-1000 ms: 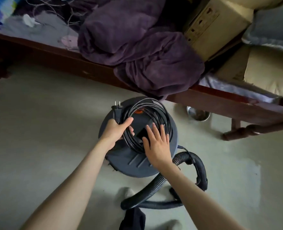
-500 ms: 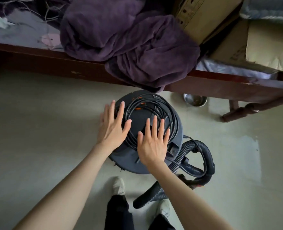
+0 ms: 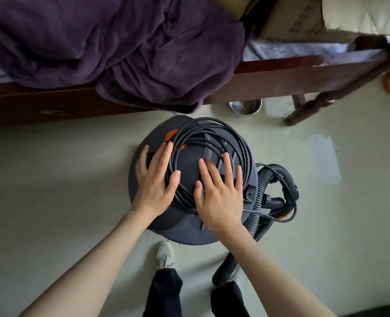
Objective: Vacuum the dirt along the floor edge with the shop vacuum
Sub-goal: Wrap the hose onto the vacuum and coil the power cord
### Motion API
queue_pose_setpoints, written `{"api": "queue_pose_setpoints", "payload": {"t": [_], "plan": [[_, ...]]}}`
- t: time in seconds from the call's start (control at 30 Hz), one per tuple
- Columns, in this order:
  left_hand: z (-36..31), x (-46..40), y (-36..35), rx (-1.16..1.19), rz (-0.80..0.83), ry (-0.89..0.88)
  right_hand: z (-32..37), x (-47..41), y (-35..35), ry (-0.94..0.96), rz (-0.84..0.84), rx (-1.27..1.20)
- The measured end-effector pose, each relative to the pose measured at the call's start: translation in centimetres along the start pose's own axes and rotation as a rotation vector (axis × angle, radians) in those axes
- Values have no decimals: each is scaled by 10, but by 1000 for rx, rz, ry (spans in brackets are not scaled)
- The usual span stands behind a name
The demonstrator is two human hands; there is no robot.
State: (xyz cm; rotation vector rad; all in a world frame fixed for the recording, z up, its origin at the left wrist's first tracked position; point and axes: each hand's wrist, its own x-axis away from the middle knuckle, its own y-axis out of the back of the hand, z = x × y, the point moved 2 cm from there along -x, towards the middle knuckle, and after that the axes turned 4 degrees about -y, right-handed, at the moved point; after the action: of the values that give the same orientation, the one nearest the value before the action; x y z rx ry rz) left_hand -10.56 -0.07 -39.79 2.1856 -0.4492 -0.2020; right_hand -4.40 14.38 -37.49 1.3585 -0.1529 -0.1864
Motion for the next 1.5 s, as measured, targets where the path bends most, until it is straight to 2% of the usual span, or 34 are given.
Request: {"api": "queue_pose_setpoints", "payload": {"t": [0.23, 0.43, 0.7, 1.0, 1.07, 1.13, 1.23, 1.33, 1.4, 1.5], "plan": [[-48, 2, -33, 21, 9, 21, -55, 11, 12, 14, -59, 6], [-109, -2, -81, -8, 25, -27, -132, 29, 26, -16, -88, 17], [-225, 0, -166, 18, -23, 49, -272, 42, 51, 70, -121, 12], [-351, -19, -261, -17, -39, 175, -432, 19, 80, 268, -57, 59], [-379, -27, -277, -54, -9, 167, -469, 12, 88, 294, -43, 119], [-399, -37, -284, -150, 39, 83, -499, 8, 97, 292, -45, 189], [-418, -71, -287, -335, 102, -264, -519, 10, 111, 100, -70, 252], [-431, -110, -299, -421, 176, -627, -507, 28, 111, -375, -87, 100], [-439, -124, -315, -366, 211, -699, -504, 35, 105, -587, -121, -13], [-454, -136, -338, -217, 220, -698, -534, 29, 103, -571, -176, -52]]}}
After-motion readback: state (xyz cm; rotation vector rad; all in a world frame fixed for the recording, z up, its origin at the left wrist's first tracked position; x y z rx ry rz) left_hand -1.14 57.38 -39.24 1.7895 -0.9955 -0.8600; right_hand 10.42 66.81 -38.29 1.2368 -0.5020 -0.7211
